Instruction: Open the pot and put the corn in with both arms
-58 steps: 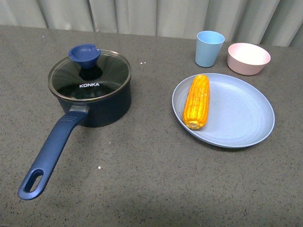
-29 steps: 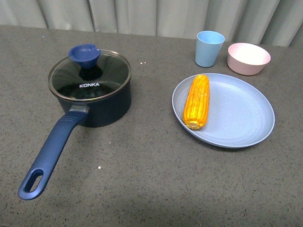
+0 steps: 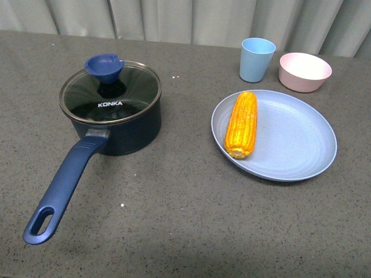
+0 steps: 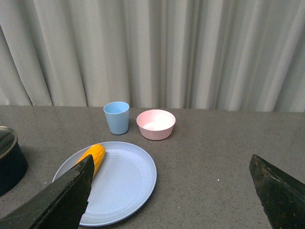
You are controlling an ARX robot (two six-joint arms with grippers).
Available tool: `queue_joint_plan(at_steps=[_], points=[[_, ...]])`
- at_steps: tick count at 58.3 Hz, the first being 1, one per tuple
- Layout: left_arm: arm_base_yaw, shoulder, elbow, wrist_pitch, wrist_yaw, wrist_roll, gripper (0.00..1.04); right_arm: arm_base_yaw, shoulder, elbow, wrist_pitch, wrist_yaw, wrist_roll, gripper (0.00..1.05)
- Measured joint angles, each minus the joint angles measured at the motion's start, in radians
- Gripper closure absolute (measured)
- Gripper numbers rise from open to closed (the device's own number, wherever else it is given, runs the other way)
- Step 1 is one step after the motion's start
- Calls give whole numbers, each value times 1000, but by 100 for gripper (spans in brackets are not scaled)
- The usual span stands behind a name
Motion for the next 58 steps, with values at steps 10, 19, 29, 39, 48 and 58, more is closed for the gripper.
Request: queue_joint_plan(at_steps=[10,19,29,39,48,58], points=[[-2,521,78,440,66,-52,7,0,0,0,0,0,0,9],[-24,951,219,670,106,-74,7,0,0,0,0,0,0,9],[-48,1291,391,775,126,-56,7,0,0,0,0,0,0,9],[-68,1460,541,771,165,-45,7,0,0,0,0,0,0,9],[-114,1569,684,746,193,-35,7,0,0,0,0,0,0,9],[-159,1658,759,747,210,-15,7,0,0,0,0,0,0,9]])
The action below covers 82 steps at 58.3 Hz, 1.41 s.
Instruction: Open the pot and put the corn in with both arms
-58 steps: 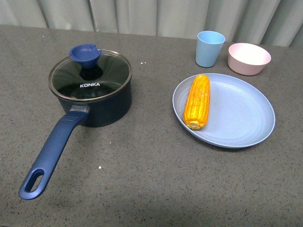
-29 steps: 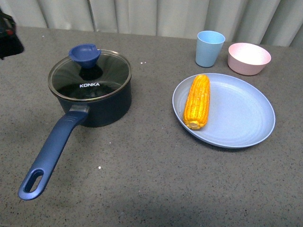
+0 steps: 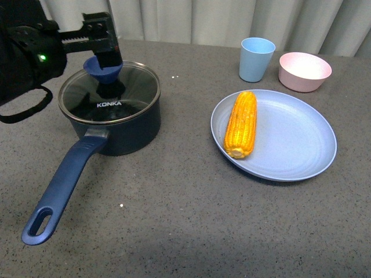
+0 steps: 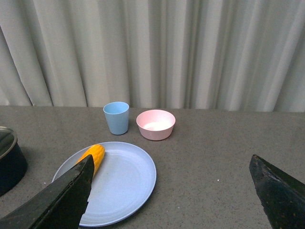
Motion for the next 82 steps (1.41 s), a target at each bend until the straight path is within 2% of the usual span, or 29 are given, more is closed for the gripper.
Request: queue_joint_plan(at_steps=[9,34,48,67,75,82], points=[[-26,52,40,-6,1,11,7,0,0,0,0,0,0,9],[-32,149,113,-26,21,22,7,0,0,0,0,0,0,9],[-26,150,124,-30,28,24,43,0,0,0,0,0,0,9],[-18,47,119,-66,21,-8,44,0,0,0,0,0,0,9],[34,-18,101,-34,7,-30,44,0,0,0,0,0,0,9],[123,-16,75,4,9,-29,44,0,0,0,0,0,0,9]])
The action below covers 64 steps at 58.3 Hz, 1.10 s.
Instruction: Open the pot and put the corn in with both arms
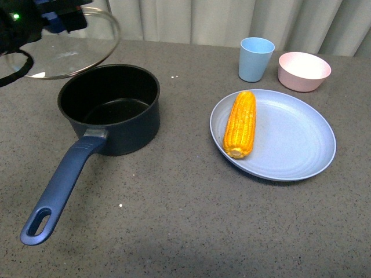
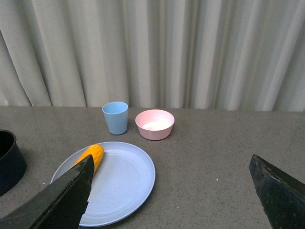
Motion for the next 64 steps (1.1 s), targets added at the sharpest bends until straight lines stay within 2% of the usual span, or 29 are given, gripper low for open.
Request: queue_joint_plan(at_steps=[10,17,40,64], points=[[164,126,-6,125,6,-9,44,0,0,0,0,0,0,9],[210,201,25,138,6,-7,44,0,0,0,0,0,0,9],[233,377,105,139,0,-7,44,0,0,0,0,0,0,9],[236,430,113,144,17,4,45,0,0,0,0,0,0,9]])
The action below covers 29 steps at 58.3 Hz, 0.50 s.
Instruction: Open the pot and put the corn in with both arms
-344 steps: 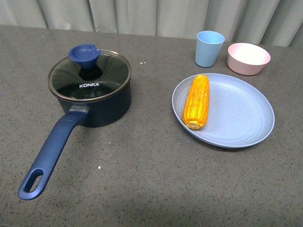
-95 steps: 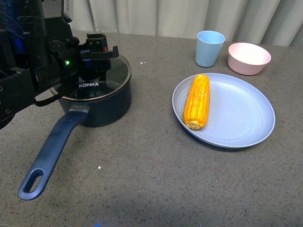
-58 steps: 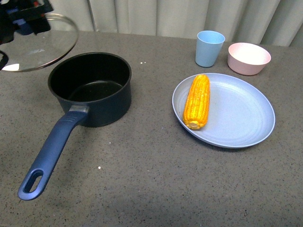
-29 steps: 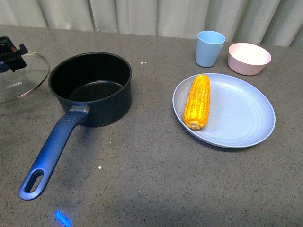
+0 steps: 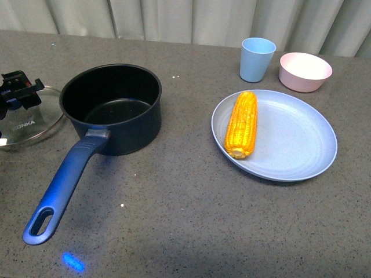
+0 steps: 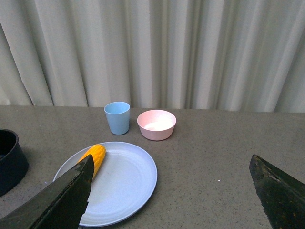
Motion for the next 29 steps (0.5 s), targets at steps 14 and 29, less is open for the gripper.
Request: queue_joint_plan(at_steps=[14,29], points=[[-4,13,4,0,-5,15,45,0,0,0,0,0,0,9],[-4,14,10,-1,-21,27,29,0,0,0,0,0,0,9]])
